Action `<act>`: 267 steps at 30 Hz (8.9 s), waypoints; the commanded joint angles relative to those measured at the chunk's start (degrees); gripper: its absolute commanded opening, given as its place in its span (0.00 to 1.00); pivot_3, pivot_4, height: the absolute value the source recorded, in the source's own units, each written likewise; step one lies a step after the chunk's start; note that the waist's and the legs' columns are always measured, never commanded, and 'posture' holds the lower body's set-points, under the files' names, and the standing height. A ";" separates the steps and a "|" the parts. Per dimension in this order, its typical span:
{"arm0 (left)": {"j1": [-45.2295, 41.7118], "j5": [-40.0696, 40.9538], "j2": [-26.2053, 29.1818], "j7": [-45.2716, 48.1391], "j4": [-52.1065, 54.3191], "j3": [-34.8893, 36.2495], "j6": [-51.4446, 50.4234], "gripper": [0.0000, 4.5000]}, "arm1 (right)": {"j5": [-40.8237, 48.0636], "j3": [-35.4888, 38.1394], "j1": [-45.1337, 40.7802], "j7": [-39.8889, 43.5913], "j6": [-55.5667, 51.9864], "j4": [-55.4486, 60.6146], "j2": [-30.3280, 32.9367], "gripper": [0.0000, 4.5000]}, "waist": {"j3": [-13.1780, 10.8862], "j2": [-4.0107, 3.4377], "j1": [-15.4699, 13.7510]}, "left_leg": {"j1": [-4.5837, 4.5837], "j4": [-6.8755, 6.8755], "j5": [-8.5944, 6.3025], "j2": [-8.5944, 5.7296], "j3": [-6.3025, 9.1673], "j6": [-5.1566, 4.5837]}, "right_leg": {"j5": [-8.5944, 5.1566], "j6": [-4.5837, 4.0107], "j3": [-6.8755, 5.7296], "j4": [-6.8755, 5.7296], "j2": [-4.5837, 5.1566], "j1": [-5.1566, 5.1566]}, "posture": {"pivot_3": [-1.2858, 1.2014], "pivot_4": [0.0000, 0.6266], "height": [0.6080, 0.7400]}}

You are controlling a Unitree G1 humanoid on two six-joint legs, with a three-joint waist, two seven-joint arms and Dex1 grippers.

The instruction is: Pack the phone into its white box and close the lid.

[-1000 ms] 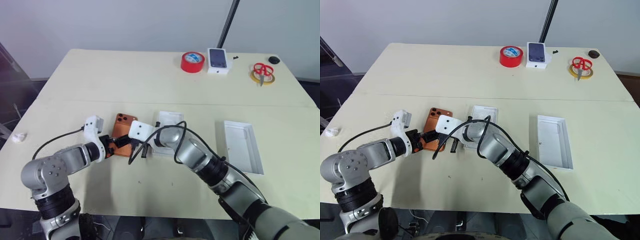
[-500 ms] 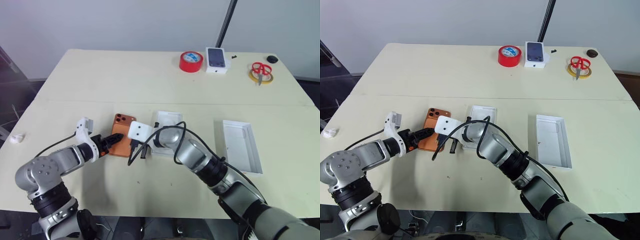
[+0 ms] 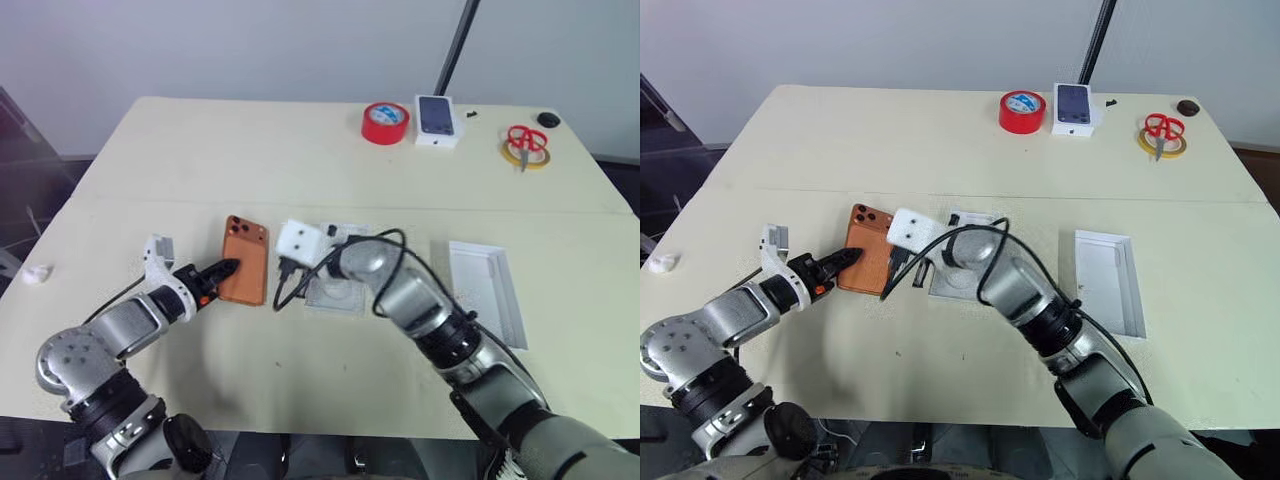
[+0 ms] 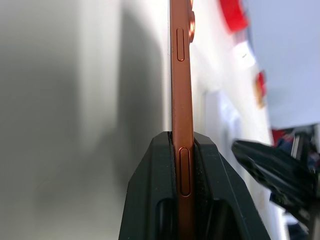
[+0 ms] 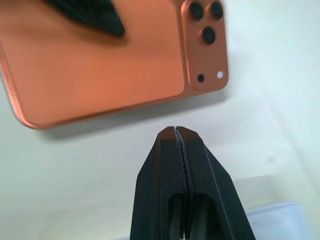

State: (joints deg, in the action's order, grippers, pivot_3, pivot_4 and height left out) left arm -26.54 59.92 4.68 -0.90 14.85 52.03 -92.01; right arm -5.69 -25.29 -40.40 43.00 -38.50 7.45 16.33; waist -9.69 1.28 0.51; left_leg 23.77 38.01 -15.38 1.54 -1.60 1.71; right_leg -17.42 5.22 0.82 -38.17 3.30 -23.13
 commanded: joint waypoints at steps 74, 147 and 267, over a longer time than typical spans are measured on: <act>-8.76 -35.66 -0.20 31.16 -14.08 -75.95 38.28 0.01 | 3.96 17.21 26.61 7.19 -0.70 16.93 33.51 0.00 | -0.02 -0.05 -1.56 | 0.17 0.28 -0.02 0.08 0.00 -0.16 | -0.02 0.01 0.10 0.09 -0.50 0.07 | 0.52 0.24 0.84; 9.40 -34.66 19.69 48.78 -4.03 -54.03 68.53 0.00 | 118.69 28.89 7.08 -58.58 -31.03 5.06 24.16 0.01 | 0.01 -0.22 0.22 | 0.33 0.32 -0.04 0.31 -0.05 -0.22 | 0.00 0.01 0.19 -0.04 -0.67 -0.13 | 0.52 0.24 0.84; -6.61 -47.89 3.82 49.85 -15.62 -75.63 63.00 0.00 | 23.38 24.05 27.45 0.72 -13.16 23.39 47.35 0.01 | 0.03 -0.29 -1.19 | 0.43 0.63 -0.04 0.27 -0.04 -0.29 | 0.00 0.01 0.16 -0.16 -0.69 -0.19 | 0.52 0.24 0.84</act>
State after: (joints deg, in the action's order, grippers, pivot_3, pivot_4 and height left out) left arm -31.86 11.73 9.90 48.34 -3.33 -22.51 -29.61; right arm 17.41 -2.85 -12.74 43.02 -53.02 29.04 63.72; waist -9.65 0.98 -0.68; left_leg 24.21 38.67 -15.44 1.81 -1.63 1.39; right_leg -17.42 5.24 0.97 -38.33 2.61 -23.31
